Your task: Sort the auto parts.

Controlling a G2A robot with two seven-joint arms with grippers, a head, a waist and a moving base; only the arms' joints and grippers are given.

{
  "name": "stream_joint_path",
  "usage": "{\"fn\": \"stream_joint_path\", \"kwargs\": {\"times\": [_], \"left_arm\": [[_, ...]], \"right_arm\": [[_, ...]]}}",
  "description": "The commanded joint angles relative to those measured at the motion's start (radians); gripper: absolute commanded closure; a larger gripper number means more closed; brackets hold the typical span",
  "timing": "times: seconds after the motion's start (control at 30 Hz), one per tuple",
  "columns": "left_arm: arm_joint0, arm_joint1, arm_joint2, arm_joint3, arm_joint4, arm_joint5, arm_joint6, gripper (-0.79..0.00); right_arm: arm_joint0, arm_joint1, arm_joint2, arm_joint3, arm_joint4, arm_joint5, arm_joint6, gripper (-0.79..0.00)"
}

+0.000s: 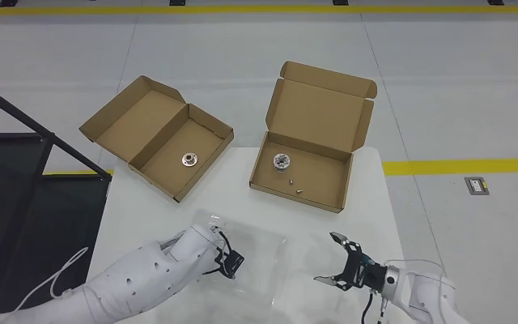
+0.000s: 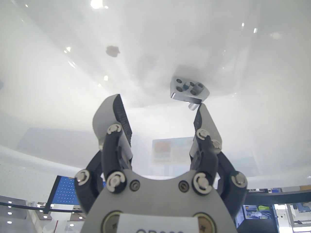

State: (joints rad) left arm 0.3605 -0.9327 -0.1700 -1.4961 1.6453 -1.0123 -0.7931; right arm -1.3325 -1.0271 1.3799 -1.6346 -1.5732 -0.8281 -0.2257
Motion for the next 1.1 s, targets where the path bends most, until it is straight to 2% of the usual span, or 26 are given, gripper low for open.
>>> {"fn": "stream_joint_path", "kwargs": {"times": [0.0, 0.13, 0.33, 0.4, 0.53, 0.6, 0.67, 0.87, 1.07], "left_arm": [[-0.003, -0.003, 0.000, 0.001, -0.005, 0.000, 0.009, -0.603], [-0.023, -0.003, 0.000, 0.007, -0.021, 0.000, 0.032, -0.610], [-0.028, 0.004, 0.000, 0.007, -0.029, 0.000, 0.034, -0.539], [-0.034, 0.008, 0.000, 0.008, -0.029, 0.000, 0.026, -0.551], [-0.022, 0.011, 0.000, 0.001, -0.031, 0.000, 0.017, -0.548], [-0.020, 0.012, 0.000, -0.001, -0.029, 0.000, 0.015, -0.502], [-0.012, 0.012, 0.000, 0.000, -0.022, 0.000, 0.005, -0.511], [0.008, -0.001, 0.000, 0.012, 0.026, 0.000, -0.014, -0.517], [0.011, -0.014, 0.000, 0.012, 0.005, 0.000, 0.019, -0.514]], "right_arm": [[0.001, 0.001, -0.001, 0.000, 0.000, 0.001, -0.001, -0.785], [0.002, 0.002, -0.004, 0.000, 0.003, 0.003, 0.001, -0.785], [0.008, 0.003, -0.012, 0.002, 0.008, 0.004, 0.005, -0.785], [0.010, 0.004, -0.016, 0.003, 0.009, 0.005, 0.007, -0.785], [0.013, 0.005, -0.019, 0.004, 0.009, 0.007, 0.010, -0.785], [0.012, 0.006, -0.019, 0.005, 0.012, 0.009, 0.010, -0.785], [0.011, 0.007, -0.019, 0.006, 0.013, 0.012, 0.011, -0.785], [0.005, 0.009, -0.016, 0.005, 0.017, 0.018, 0.014, -0.785], [-0.003, 0.013, -0.011, 0.000, 0.018, 0.022, 0.013, -0.785]]}}
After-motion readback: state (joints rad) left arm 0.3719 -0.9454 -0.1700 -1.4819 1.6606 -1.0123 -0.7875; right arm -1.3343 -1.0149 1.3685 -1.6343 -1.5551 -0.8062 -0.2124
